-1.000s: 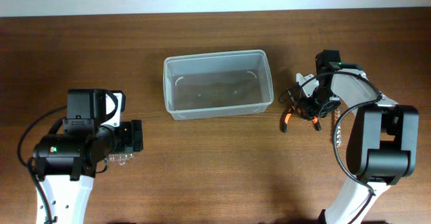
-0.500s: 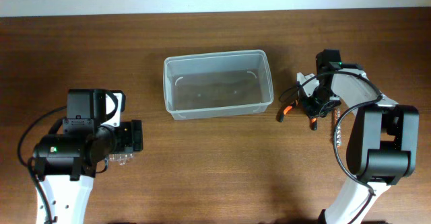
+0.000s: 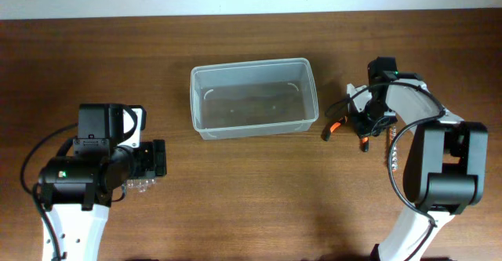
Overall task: Pack container
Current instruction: 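Carry the orange-black pliers into the container and release them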
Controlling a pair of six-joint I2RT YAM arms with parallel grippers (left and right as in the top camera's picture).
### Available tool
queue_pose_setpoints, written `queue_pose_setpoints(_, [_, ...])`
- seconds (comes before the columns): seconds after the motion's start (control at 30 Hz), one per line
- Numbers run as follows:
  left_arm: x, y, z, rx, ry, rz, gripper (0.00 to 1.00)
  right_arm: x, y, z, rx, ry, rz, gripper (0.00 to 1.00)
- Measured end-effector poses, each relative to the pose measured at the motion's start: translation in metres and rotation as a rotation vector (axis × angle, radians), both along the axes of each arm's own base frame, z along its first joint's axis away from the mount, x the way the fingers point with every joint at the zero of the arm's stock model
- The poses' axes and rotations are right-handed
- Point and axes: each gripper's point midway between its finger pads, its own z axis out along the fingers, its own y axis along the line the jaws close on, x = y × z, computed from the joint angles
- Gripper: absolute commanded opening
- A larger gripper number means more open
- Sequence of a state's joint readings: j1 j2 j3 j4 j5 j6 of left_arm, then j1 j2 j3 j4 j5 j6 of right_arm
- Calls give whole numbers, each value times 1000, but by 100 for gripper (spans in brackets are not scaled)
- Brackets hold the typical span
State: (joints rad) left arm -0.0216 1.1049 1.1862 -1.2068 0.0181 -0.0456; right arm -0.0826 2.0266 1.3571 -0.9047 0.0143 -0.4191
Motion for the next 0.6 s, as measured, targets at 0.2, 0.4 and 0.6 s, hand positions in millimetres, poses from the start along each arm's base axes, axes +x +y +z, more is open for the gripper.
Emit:
queue_pose_setpoints(0.2, [0,0,0,0,0,0,83,0,0,20,2,40,-5,4])
queue_pose_setpoints(0.4, [0,0,0,0,0,0,83,33,-4,83,-10,-59,-26,4])
queue_pose_setpoints(0.6, [0,0,0,0,0,0,84,59,-6,161,-29,-222,-60,4])
